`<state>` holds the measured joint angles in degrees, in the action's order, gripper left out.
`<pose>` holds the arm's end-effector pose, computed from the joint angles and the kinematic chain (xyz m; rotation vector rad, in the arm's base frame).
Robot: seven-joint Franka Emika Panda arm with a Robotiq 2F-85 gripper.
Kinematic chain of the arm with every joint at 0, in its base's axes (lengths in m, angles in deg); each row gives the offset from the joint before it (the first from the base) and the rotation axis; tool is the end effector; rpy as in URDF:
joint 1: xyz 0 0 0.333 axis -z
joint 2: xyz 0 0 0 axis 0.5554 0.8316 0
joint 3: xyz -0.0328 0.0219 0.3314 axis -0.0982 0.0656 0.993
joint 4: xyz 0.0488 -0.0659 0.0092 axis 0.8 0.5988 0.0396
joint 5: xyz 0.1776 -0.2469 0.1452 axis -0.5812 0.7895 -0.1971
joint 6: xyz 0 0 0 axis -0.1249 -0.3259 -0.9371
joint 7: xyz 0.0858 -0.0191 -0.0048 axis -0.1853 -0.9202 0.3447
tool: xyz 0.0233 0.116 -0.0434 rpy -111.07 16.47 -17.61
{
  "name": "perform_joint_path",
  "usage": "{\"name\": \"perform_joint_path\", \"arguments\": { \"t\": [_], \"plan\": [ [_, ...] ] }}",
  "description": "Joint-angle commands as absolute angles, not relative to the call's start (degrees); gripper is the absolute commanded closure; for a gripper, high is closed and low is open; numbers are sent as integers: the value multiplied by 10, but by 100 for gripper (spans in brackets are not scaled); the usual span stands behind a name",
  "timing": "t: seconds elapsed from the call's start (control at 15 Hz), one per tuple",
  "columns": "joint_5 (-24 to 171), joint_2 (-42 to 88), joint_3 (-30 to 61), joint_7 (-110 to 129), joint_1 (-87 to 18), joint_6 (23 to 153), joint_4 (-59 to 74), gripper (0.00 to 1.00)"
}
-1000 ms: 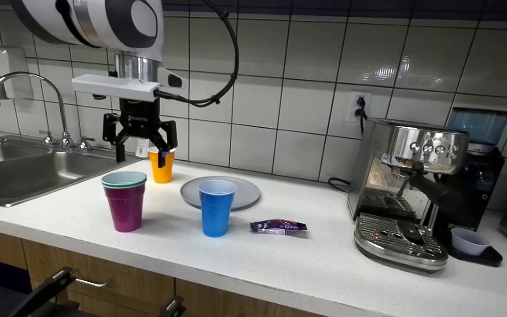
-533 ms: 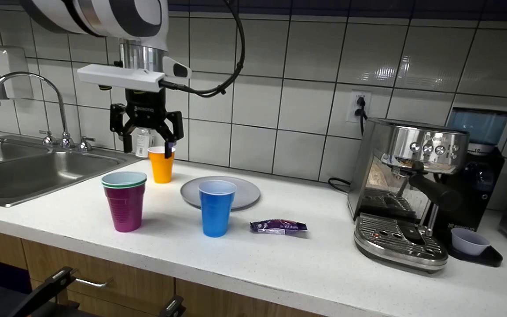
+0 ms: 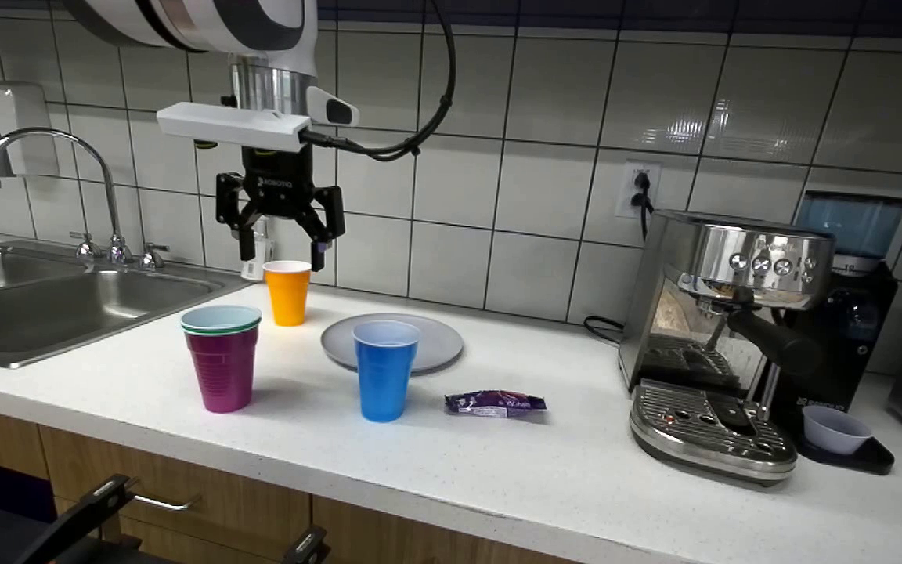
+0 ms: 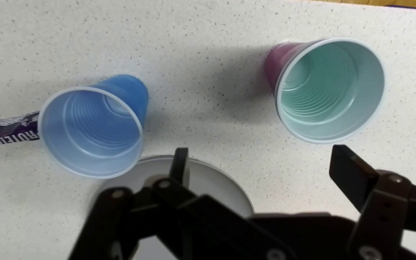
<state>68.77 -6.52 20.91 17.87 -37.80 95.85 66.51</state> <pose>0.3781 0.0359 0.3689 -3.1165 -0.2067 -0.1153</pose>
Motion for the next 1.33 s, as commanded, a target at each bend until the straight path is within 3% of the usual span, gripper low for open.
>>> {"name": "perform_joint_path", "arguments": {
  "t": [0.0,1.27],
  "plan": [
    [700,-69,204,172,-361,951,660,0],
    [789,92,188,40,-330,1018,589,0]
  ]
}}
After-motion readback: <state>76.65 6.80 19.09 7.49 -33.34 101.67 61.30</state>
